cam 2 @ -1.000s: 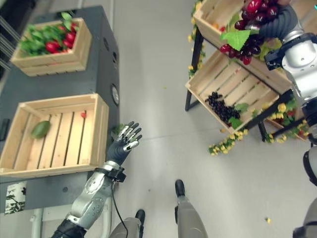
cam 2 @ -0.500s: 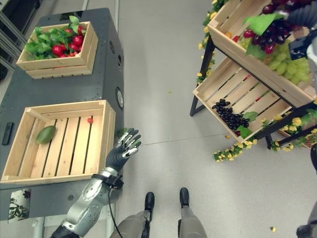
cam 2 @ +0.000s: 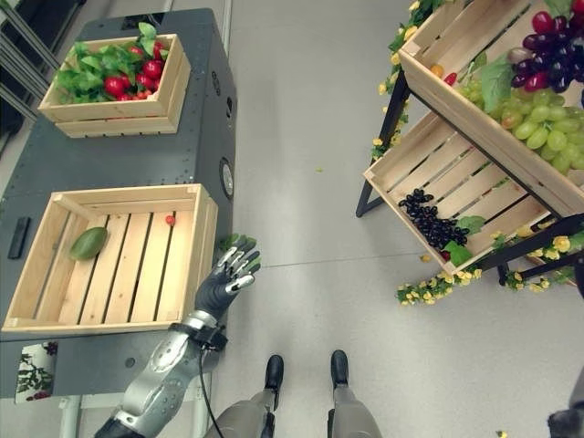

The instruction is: Pick up the fruits from the basket on one side to the basket on the other side

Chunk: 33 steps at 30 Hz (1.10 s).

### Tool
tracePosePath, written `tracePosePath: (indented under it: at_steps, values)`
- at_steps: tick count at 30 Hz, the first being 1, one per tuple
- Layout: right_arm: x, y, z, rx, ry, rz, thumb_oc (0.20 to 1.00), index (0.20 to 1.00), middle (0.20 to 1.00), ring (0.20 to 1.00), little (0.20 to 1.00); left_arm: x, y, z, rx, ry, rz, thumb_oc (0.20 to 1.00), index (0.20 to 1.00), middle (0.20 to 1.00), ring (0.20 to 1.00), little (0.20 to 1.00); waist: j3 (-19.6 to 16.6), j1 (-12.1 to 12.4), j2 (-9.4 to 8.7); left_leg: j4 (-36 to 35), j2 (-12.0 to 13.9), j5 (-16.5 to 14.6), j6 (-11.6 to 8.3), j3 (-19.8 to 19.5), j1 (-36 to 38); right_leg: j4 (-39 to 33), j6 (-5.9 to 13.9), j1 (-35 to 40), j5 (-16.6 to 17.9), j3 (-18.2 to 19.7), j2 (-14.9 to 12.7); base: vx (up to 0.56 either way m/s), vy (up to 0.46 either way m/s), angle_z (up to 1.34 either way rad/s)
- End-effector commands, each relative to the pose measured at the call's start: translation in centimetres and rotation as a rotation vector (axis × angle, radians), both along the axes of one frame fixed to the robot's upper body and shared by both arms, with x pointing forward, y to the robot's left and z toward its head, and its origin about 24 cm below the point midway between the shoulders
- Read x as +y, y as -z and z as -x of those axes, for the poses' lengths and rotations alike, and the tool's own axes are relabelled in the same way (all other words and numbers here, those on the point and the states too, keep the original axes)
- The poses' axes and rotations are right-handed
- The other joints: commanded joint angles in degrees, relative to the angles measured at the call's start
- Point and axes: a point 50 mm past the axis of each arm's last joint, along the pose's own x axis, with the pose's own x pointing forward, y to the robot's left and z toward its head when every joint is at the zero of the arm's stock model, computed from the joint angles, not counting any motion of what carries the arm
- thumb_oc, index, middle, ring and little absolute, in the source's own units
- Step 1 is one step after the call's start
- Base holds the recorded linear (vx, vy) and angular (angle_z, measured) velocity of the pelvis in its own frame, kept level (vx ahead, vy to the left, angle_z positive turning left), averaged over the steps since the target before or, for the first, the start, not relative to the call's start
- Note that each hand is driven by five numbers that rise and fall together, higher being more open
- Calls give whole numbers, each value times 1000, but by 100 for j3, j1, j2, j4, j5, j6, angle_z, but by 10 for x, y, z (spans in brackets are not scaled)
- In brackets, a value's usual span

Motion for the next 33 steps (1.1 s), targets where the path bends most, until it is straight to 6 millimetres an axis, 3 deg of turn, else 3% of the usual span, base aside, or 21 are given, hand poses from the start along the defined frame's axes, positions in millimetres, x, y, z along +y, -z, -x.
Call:
tracePosePath:
  at_steps: [1, 4, 14, 15, 17, 23, 26, 28, 30, 33]
  values:
    - [-19, -40, 35, -53, 161, 122, 1000, 1000, 1000, 1000, 1000, -13, -24, 8, -111, 70, 42, 1000, 1000, 1000, 1000, 1000, -463, 79, -119, 181, 135, -142, -557, 105, -130, 137, 302, -90, -673, 40, 147, 0, 0, 0]
    - [-22, -40, 37, -36, 195, 136, 1000, 1000, 1000, 1000, 1000, -12, -25, 8, -115, 65, 44, 1000, 1000, 1000, 1000, 1000, -441, 76, -89, 177, 130, -137, -555, 111, -138, 136, 310, -95, -672, 24, 132, -22, 12, 3]
    - [-7, -41, 24, 244, 357, 551, 1000, 1000, 1000, 1000, 1000, -13, -27, 5, -125, 73, 35, 1000, 1000, 1000, 1000, 1000, -418, -14, -19, 141, 95, -144, -540, 113, -125, 114, 329, -55, -675, 2, 81, -14, 9, 1]
    - [-3, -37, 18, 325, 382, 669, 1000, 1000, 1000, 1000, 1000, -13, -27, 4, -124, 75, 29, 1000, 1000, 1000, 1000, 1000, -430, -20, -31, 143, 79, -160, -528, 105, -119, 108, 331, -47, -672, 18, 81, 0, 0, 0]
    - [0, -37, 17, 334, 373, 686, 1000, 1000, 1000, 1000, 1000, -13, -27, 4, -123, 75, 30, 1000, 1000, 1000, 1000, 1000, -434, -25, -25, 147, 79, -170, -522, 106, -113, 105, 329, -37, -678, 27, 80, 0, 0, 0]
    - [16, -38, 6, 298, 305, 719, 1000, 1000, 1000, 1000, 1000, -12, -27, 2, -130, 69, 28, 1000, 1000, 1000, 1000, 1000, -463, -36, -40, 165, 46, -225, -493, 134, -73, 94, 330, -7, -687, 53, 74, 0, 0, 0]
    - [24, -36, 0, 240, 234, 690, 1000, 1000, 1000, 1000, 1000, -11, -27, 1, -134, 56, 31, 1000, 1000, 1000, 1000, 1000, -470, -41, -44, 170, 47, -244, -479, 158, -59, 89, 333, -2, -681, 83, 83, 0, 0, 0]
    - [40, -36, -6, 133, 98, 632, 1000, 1000, 1000, 1000, 1000, -9, -28, -1, -145, 36, 34, 1000, 1000, 1000, 1000, 1000, -473, -77, -41, 163, 56, -256, -471, 174, -49, 88, 332, -6, -688, 102, 86, -13, 6, -3]
    - [40, -35, -6, 133, 98, 630, 1000, 1000, 1000, 1000, 1000, -8, -28, -1, -144, 36, 33, 1000, 1000, 1000, 1000, 1000, -475, -73, -49, 163, 57, -257, -471, 173, -48, 89, 332, -5, -689, 101, 87, -8, 4, -4]
    - [86, -39, -4, -129, -231, 521, 1000, 1000, 1000, 1000, 1000, -5, -26, -2, -142, -10, 41, 1000, 1000, 1000, 1000, 1000, -487, -150, -19, 168, 69, -296, -444, 220, -23, 94, 326, -20, -693, 167, 105, 1, -2, -3]
